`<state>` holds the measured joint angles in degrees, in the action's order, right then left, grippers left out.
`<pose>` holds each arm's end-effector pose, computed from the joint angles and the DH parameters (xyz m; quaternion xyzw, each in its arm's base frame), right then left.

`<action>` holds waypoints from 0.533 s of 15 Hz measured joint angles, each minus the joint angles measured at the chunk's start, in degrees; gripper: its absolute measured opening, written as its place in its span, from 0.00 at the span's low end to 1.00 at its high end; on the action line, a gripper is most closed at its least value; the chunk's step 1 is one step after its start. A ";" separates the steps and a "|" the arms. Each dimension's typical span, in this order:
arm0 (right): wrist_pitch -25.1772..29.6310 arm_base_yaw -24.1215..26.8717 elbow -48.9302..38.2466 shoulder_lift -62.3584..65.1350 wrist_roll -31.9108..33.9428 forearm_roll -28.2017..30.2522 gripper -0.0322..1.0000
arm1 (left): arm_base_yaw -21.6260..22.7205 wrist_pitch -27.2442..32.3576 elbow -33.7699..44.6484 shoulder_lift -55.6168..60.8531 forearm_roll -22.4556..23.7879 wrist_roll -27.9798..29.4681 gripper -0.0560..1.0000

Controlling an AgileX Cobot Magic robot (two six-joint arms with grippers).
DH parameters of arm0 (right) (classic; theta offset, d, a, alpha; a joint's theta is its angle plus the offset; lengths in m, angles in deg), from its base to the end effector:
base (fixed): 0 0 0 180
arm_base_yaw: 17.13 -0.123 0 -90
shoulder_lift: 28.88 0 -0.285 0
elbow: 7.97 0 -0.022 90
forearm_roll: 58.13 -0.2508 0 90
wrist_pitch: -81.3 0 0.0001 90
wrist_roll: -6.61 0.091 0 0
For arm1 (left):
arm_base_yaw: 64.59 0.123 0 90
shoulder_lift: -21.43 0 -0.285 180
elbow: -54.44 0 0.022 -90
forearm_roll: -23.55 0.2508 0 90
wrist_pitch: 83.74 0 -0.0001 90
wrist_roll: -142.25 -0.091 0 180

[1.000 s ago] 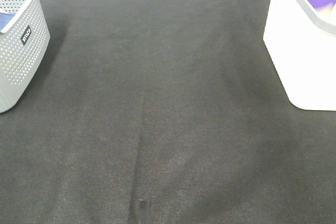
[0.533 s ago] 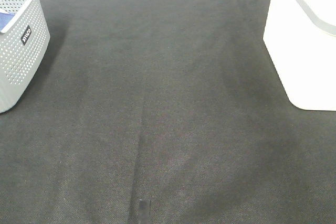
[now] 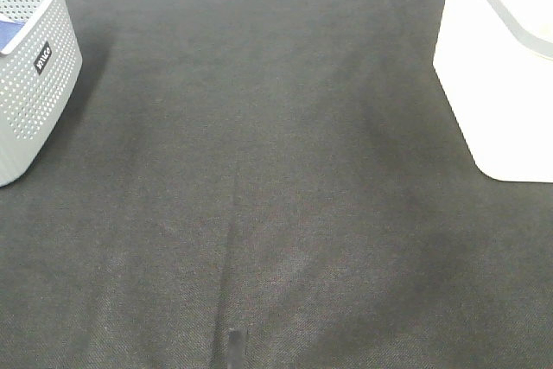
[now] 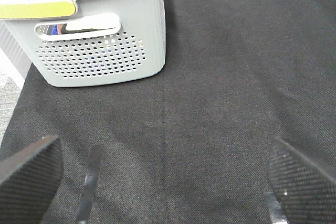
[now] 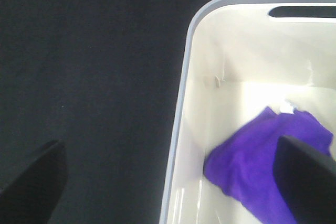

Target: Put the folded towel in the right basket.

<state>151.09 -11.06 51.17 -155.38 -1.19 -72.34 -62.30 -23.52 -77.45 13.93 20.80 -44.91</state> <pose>0.4530 -0.0271 0.4046 -0.0166 0.9236 0.0790 0.3748 -0.0061 -0.0040 0.2803 0.0370 0.8462 0.0198 0.5312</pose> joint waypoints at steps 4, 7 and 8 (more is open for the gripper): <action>-0.57 0.06 -29.62 22.75 -0.17 5.04 0.98 | 0.00 0.00 0.00 0.00 0.00 0.00 0.99; -9.00 0.06 -60.85 50.25 -2.12 5.56 0.98 | 0.00 0.00 0.00 0.00 0.00 0.00 0.99; -10.54 0.06 -68.58 58.16 -2.35 5.56 0.98 | 0.00 0.00 0.00 0.00 0.00 0.00 0.99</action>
<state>140.55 -11.00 -17.41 -97.23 -3.54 -66.78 -62.30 -23.52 -77.45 13.93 20.80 -44.91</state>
